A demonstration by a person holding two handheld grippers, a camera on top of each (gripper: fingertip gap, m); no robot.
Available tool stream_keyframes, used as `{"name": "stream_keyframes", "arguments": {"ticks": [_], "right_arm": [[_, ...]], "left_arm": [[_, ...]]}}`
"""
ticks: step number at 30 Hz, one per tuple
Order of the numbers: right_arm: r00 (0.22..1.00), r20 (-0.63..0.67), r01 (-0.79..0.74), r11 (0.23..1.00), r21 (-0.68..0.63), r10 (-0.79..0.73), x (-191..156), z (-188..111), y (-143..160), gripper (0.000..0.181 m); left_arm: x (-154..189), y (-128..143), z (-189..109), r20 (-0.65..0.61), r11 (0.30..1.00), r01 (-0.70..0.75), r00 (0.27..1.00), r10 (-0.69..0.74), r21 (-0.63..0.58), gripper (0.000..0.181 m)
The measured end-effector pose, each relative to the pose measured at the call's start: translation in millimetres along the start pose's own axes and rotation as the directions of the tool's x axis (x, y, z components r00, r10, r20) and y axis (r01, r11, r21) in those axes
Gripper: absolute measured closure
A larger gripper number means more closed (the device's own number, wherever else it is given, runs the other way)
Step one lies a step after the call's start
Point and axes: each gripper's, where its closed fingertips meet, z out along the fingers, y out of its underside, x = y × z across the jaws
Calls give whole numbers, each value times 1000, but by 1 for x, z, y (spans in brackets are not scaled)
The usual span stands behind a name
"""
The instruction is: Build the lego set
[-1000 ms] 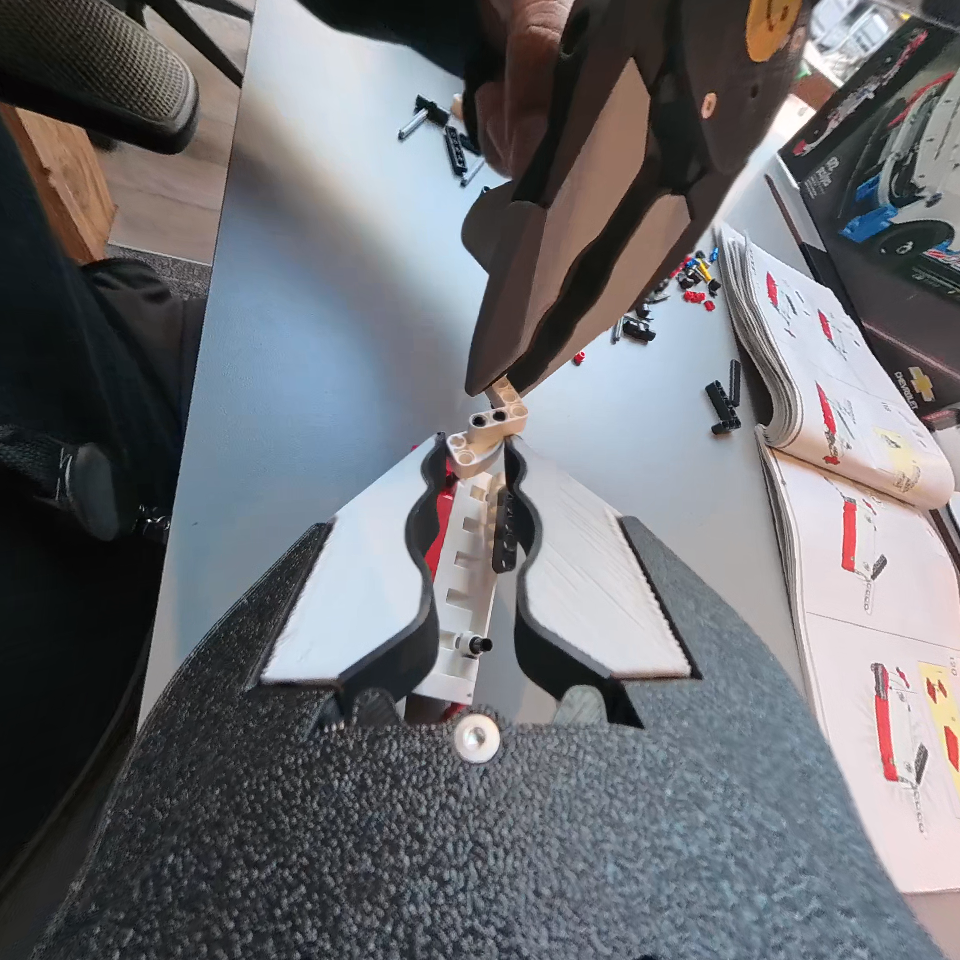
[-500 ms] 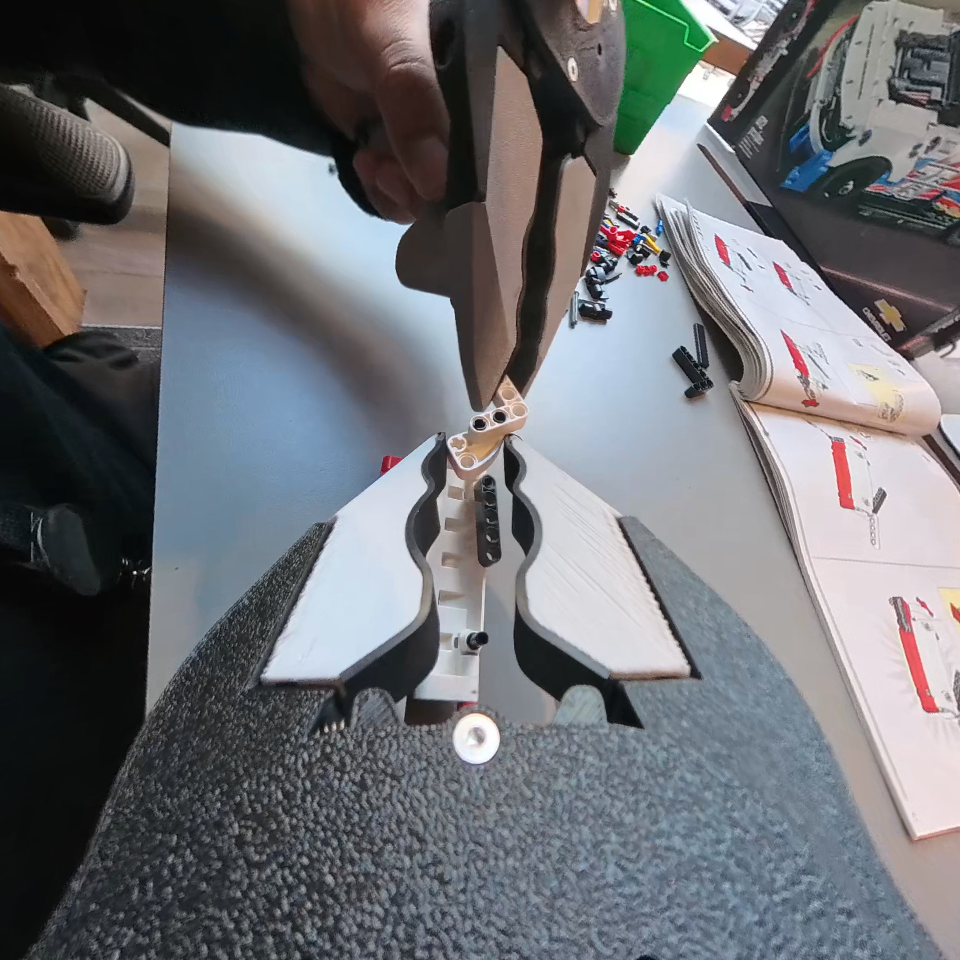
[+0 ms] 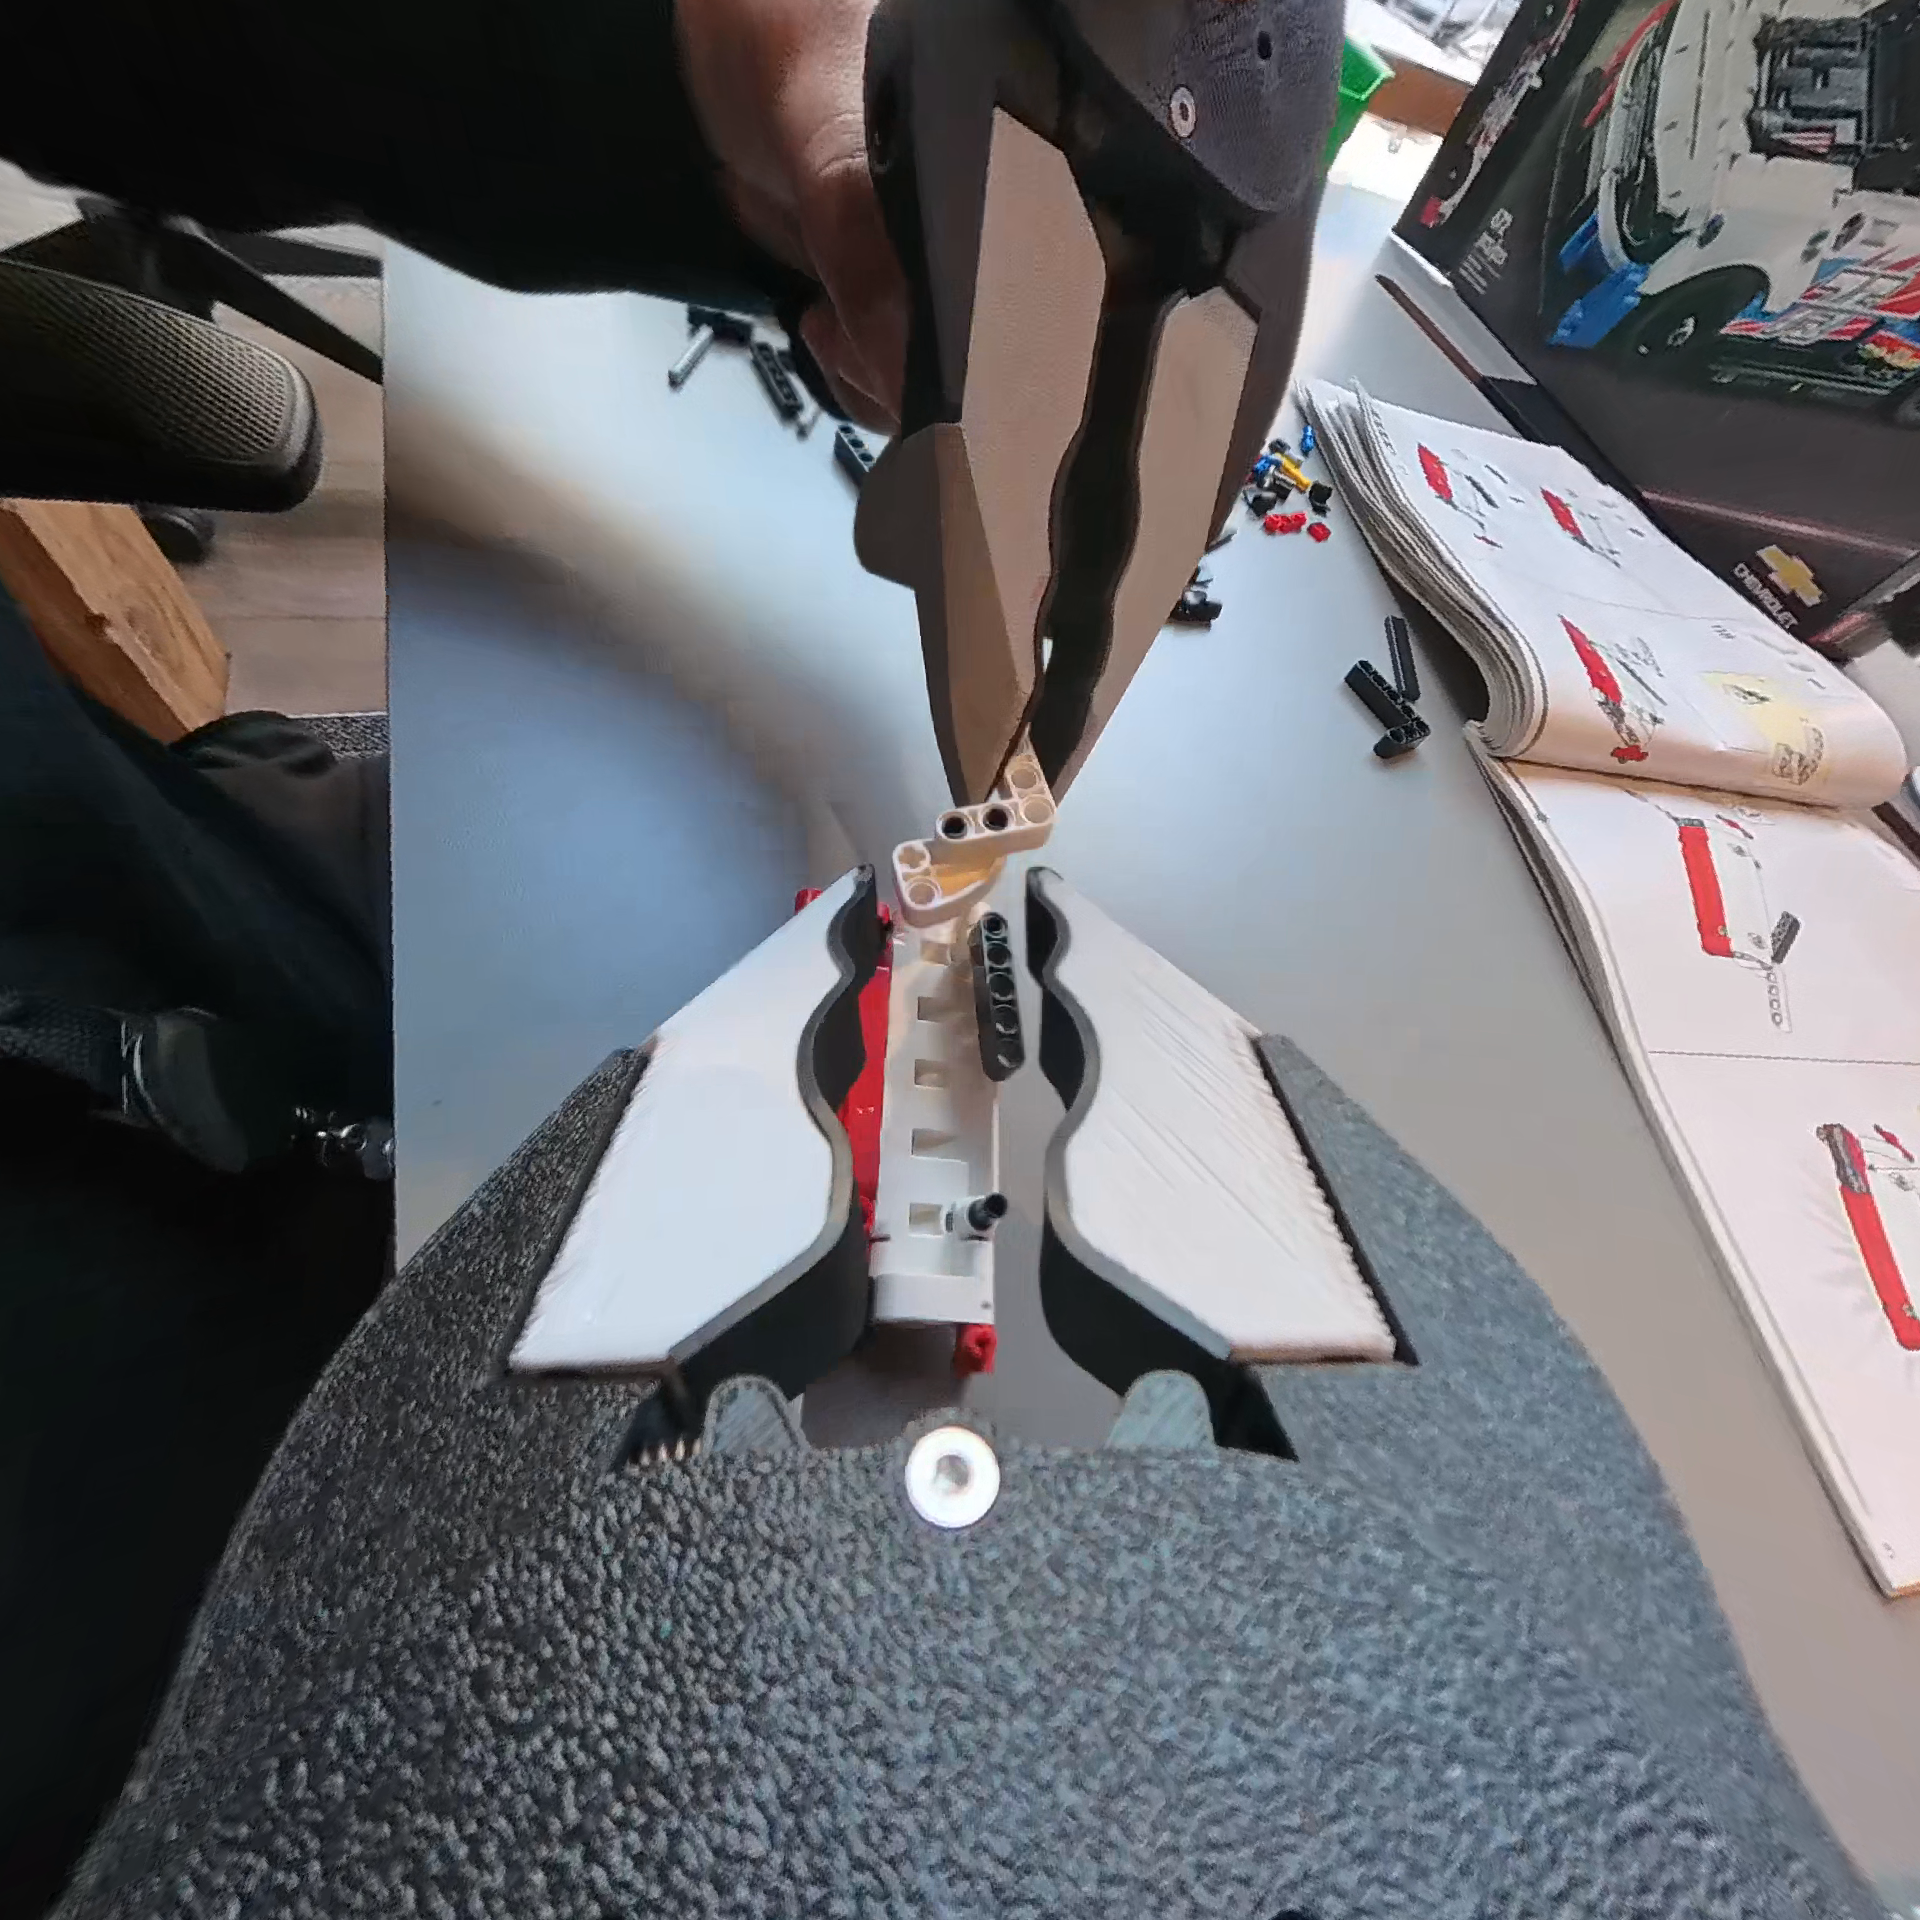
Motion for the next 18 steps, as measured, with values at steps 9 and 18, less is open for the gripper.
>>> {"name": "stream_keyframes", "arguments": {"ticks": [9,18], "right_arm": [[992,102,-76,996,35,72,9,-7,-8,152],[996,89,36,999,-34,-32,4,5,1,157]], "left_arm": [[5,-4,4,-47,974,-182,983,177,-137,174],[1,-3,8,-42,974,-142,990,137,-174,174]]}}
